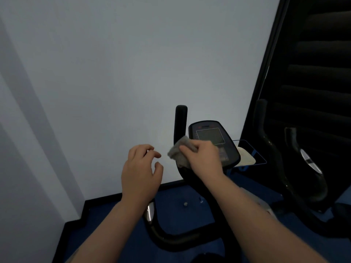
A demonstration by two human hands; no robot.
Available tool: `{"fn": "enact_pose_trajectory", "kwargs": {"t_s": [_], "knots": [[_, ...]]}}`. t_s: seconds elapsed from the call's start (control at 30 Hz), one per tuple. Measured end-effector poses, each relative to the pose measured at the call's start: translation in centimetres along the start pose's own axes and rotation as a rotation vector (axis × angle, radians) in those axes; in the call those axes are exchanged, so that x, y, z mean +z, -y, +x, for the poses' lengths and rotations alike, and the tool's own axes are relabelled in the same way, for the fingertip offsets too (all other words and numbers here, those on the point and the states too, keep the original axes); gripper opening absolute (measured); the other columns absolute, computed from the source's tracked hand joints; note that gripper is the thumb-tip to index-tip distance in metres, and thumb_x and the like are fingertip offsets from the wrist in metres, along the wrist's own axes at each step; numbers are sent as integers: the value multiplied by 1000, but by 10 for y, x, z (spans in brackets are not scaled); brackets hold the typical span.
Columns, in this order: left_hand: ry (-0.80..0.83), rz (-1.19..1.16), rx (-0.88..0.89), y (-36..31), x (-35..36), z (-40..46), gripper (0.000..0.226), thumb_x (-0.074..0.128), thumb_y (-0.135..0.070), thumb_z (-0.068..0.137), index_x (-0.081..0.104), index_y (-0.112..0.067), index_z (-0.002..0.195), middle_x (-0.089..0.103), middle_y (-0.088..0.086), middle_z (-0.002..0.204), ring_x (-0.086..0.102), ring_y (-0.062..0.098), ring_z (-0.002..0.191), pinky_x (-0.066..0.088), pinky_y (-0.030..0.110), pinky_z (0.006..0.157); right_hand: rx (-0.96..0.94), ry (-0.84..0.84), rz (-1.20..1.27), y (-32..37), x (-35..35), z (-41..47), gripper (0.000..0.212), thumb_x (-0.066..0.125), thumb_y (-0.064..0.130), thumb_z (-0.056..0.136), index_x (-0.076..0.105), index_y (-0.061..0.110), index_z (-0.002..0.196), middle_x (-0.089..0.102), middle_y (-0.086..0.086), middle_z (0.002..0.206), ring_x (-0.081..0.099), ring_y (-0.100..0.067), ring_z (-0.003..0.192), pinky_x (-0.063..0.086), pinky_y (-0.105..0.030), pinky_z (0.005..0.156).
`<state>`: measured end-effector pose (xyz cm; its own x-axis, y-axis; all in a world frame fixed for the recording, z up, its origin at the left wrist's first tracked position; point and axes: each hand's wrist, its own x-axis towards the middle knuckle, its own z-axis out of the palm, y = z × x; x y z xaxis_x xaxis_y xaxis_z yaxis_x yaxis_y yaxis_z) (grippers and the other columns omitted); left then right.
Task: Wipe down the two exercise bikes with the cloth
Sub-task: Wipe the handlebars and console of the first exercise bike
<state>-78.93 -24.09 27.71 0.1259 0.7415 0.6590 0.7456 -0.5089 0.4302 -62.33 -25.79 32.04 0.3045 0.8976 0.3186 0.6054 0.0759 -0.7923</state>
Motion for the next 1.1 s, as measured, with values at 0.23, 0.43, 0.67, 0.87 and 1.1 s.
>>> {"fn": "enact_pose_trajectory", "kwargs": {"t_s": [0.23, 0.43, 0.67, 0.87, 1.1], "knots": [[86, -19, -102, -13, -8, 1, 15, 64, -15, 85, 69, -17, 99, 55, -1, 125, 39, 15, 125, 37, 30, 90, 44, 551, -333, -26, -67, -8, 14, 78, 35, 77, 77, 21, 78, 67, 7, 65, 61, -5, 65, 47, -24, 60], [7, -189, -245, -55, -18, -34, 23, 63, -9, 85, 66, -20, 104, 47, 0, 140, 32, 18, 137, 30, 40, 111, 18, 279, -19, -17, -45, -11, 7, 71, 31, 85, 76, 27, 82, 72, 6, 74, 65, -7, 74, 50, -27, 68], [86, -308, -330, -89, -24, -82, 22, 60, -15, 88, 65, -29, 104, 48, -19, 126, 39, -7, 120, 42, 46, 100, -14, 533, -245, -39, -79, -33, 34, 75, 32, 82, 62, 17, 54, 51, 7, 50, 49, -5, 52, 39, -25, 52], [158, -250, -244, -111, -24, -108, 22, 61, -18, 88, 66, -28, 107, 51, -21, 120, 43, -4, 113, 43, 34, 97, 10, 379, -278, -34, -97, -39, 19, 72, 37, 82, 69, 33, 63, 64, 9, 66, 59, -12, 72, 45, -29, 65], [274, 77, -159, -114, -28, -128, 34, 58, -22, 89, 60, -23, 123, 51, -9, 130, 43, 8, 120, 28, 21, 102, -53, 232, -295, -43, -75, -97, 12, 61, 32, 89, 72, 27, 88, 66, 2, 77, 61, -15, 77, 50, -33, 67]]}}
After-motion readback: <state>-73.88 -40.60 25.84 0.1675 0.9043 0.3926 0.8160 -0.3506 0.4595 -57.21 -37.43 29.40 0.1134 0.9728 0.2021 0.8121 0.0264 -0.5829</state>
